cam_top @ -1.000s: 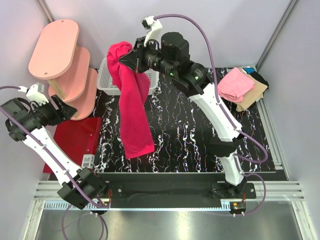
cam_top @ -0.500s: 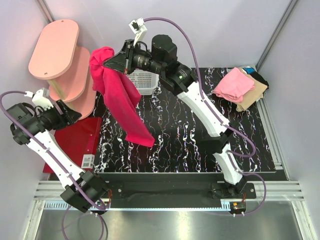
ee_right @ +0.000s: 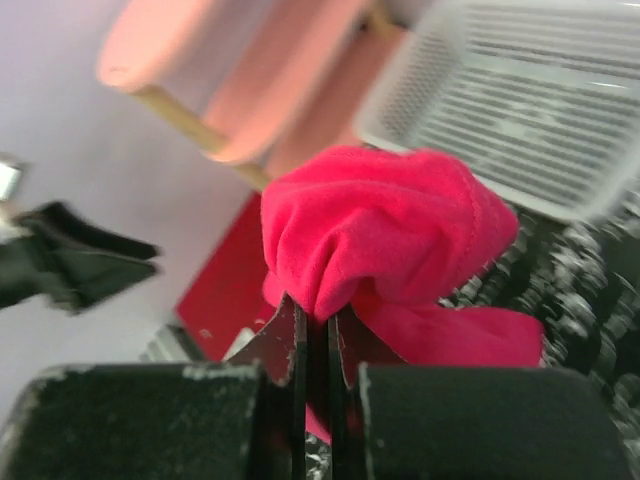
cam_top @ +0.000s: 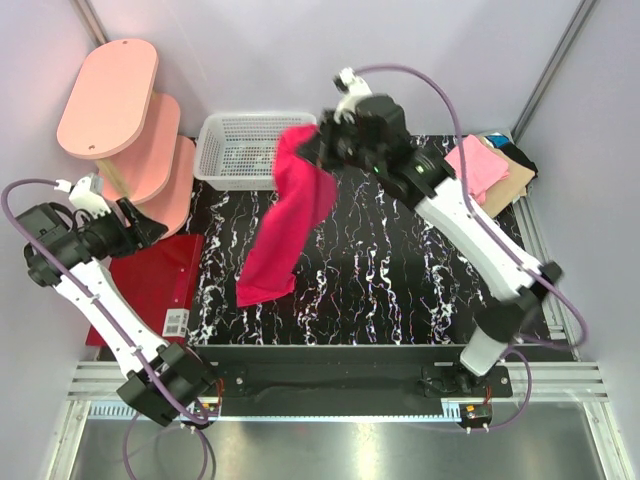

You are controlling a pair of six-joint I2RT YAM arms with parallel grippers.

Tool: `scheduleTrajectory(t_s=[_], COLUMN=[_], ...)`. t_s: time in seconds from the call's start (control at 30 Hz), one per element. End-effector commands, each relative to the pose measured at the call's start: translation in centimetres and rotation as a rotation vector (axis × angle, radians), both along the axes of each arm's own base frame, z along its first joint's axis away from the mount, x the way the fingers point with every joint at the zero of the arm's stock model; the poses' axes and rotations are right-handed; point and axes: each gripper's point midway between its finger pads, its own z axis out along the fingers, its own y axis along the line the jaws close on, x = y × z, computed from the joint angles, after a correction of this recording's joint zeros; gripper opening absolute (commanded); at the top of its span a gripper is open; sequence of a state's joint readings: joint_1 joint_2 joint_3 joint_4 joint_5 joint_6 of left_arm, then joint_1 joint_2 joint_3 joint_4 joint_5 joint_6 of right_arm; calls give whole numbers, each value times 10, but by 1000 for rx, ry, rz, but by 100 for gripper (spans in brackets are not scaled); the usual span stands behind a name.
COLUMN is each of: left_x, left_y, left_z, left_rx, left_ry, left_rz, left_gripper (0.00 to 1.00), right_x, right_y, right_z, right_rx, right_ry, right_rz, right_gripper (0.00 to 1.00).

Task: Fold and stack the t-shirts
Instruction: Flatten out the tshirt

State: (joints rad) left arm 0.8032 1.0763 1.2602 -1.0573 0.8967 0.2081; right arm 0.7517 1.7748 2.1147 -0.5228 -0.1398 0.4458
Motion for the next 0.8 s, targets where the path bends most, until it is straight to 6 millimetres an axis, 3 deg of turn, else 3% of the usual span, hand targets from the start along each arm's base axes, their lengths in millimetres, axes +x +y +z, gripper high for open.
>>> scheduleTrajectory(t_s=[0.0, 0.03, 0.07, 0.13, 0.17, 0.2, 0.23, 0.27, 0.4, 0.53, 0.67, 0.7, 0.77], left_x=[11, 13, 16, 20, 23, 25, 26, 29, 43, 65, 89, 95, 100], left_y=[-11, -13, -21, -30, -43, -51, -59, -80, -104, -118, -137, -142, -155], left_z=[28, 34, 35, 39, 36, 34, 29, 25, 2, -15, -38, -50, -56], left_rx=[10, 19, 14, 27, 45, 59, 74, 86, 150, 187, 206, 214, 261], left_ry=[-71, -80, -74, -76, -65, -55, -40, -36, 34, 89, 140, 177, 186], left_rz=[-61, -70, -91, -120, -163, -189, -210, -278, -333, -363, -401, -419, -455], left_gripper=[69, 69, 69, 70, 70, 70, 70, 70, 70, 69, 68, 67, 67], right_x=[-5, -16, -23, -42, -53, -63, -71, -82, -113, -111, -74, -68, -59], right_y=[-87, -103, -115, -135, -144, -151, -156, -162, -173, -184, -194, -192, -189], right_z=[-60, -63, -108, -134, -172, -184, -201, -229, -274, -278, -256, -259, -264], right_rx=[-168, -162, -241, -265, -326, -329, -350, -395, -483, -591, -625, -632, -627], right_ry=[70, 82, 148, 218, 283, 325, 365, 425, 593, 603, 488, 495, 495], right_rz=[-305, -330, -354, -396, -400, -413, -414, -409, -392, -413, -514, -520, -511], right_gripper=[0, 0, 0, 17, 22, 23, 34, 42, 63, 68, 71, 71, 70])
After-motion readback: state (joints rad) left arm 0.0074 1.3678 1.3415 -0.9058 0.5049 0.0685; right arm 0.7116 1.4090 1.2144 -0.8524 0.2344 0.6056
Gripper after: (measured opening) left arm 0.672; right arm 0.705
